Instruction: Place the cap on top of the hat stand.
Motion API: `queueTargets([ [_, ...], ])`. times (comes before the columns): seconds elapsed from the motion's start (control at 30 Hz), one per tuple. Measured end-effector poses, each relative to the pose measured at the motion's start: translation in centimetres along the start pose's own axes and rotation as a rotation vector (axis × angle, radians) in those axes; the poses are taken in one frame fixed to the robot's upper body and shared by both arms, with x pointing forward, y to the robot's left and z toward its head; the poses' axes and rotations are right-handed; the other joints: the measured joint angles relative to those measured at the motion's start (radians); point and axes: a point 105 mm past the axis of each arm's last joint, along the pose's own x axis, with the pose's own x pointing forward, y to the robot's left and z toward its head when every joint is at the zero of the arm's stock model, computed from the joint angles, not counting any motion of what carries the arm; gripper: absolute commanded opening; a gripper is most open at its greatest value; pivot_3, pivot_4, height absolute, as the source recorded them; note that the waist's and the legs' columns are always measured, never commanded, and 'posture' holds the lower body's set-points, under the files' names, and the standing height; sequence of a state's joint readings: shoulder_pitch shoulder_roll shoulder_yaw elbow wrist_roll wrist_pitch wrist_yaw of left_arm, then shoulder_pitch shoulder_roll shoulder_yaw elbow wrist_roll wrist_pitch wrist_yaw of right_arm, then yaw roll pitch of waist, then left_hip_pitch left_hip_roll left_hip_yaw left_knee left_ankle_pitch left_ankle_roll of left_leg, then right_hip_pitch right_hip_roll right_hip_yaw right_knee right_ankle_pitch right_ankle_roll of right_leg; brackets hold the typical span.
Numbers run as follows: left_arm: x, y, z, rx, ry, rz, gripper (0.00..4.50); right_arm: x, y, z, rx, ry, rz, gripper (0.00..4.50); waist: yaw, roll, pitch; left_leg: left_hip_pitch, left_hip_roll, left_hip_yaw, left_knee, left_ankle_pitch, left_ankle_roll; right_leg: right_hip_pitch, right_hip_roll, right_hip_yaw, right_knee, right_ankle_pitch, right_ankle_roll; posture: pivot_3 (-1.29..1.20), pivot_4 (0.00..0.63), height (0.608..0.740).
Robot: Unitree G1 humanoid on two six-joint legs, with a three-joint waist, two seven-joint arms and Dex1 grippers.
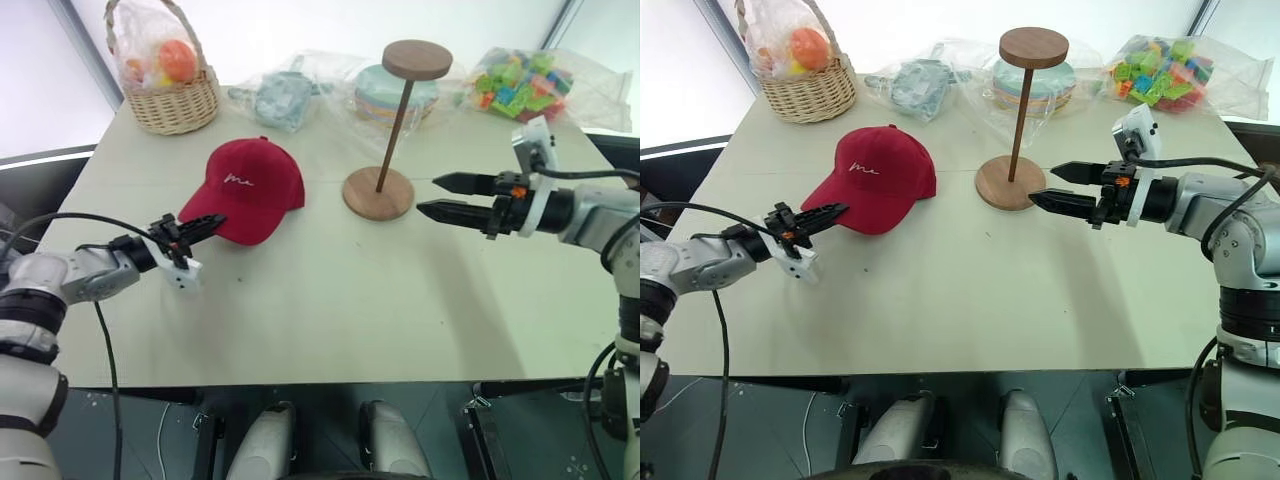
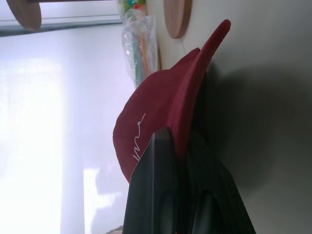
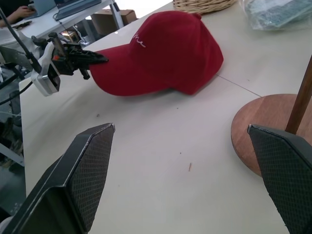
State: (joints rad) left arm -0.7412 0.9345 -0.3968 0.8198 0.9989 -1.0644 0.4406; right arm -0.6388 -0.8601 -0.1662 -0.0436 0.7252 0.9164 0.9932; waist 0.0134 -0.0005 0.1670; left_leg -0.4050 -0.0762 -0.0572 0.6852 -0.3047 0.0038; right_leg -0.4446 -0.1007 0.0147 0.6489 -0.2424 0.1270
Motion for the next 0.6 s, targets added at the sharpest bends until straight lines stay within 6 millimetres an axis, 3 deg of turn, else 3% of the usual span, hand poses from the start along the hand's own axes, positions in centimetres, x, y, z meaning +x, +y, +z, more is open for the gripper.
queueTargets([
  [0.13, 1.6, 2.4, -1.9, 0.042, 0.105, 0.061, 0.07, -0.1, -0.2, -0.1, 0.002, 0.0, -0.008, 4.5, -0.003, -0.001, 0.0, 0.0, 0.0, 0.0, 0.0, 0.0, -0.001, 0.0, 0.001, 0.0, 0.0, 0.0, 0.0, 0.0, 0.15, 0.74],
  [0.27, 2.2, 8.5, -4.8, 0.077, 0.236, 0.206, 0.07, -0.1, -0.3, -0.1, 0.0, 0.003, -0.014, 4.5, -0.006, -0.001, 0.0, -0.001, 0.001, 0.0, 0.0, 0.001, -0.001, -0.001, 0.001, 0.0, 0.0, 0.0, 0.0, 0.0, 0.15, 0.74],
  [0.37, 2.8, 12.4, -5.6, 0.068, 0.298, 0.252, 0.07, -0.4, -0.9, -0.2, -0.001, 0.001, -0.03, 4.5, -0.007, -0.001, 0.0, -0.001, 0.001, 0.0, 0.0, 0.001, -0.001, -0.001, 0.001, 0.0, 0.0, 0.0, 0.0, 0.0, 0.15, 0.74],
  [0.5, 4.1, 15.9, -5.7, 0.035, 0.389, 0.312, 0.07, -1.7, -2.4, 0.7, -0.029, -0.004, -0.088, 4.5, -0.003, -0.001, 0.0, -0.002, 0.001, 0.0, 0.001, 0.001, -0.001, -0.001, 0.001, 0.0, 0.0, 0.0, 0.0, 0.0, 0.15, 0.74],
  [0.6, 6.0, 18.2, -4.3, 0.013, 0.41, 0.342, 0.07, -3.1, -3.6, 2.3, -0.064, -0.021, -0.132, 4.5, -0.002, -0.001, 0.001, -0.003, 0.0, 0.0, 0.002, 0.001, -0.001, -0.001, 0.002, 0.0, 0.0, 0.0, 0.0, 0.0, 0.15, 0.74],
])
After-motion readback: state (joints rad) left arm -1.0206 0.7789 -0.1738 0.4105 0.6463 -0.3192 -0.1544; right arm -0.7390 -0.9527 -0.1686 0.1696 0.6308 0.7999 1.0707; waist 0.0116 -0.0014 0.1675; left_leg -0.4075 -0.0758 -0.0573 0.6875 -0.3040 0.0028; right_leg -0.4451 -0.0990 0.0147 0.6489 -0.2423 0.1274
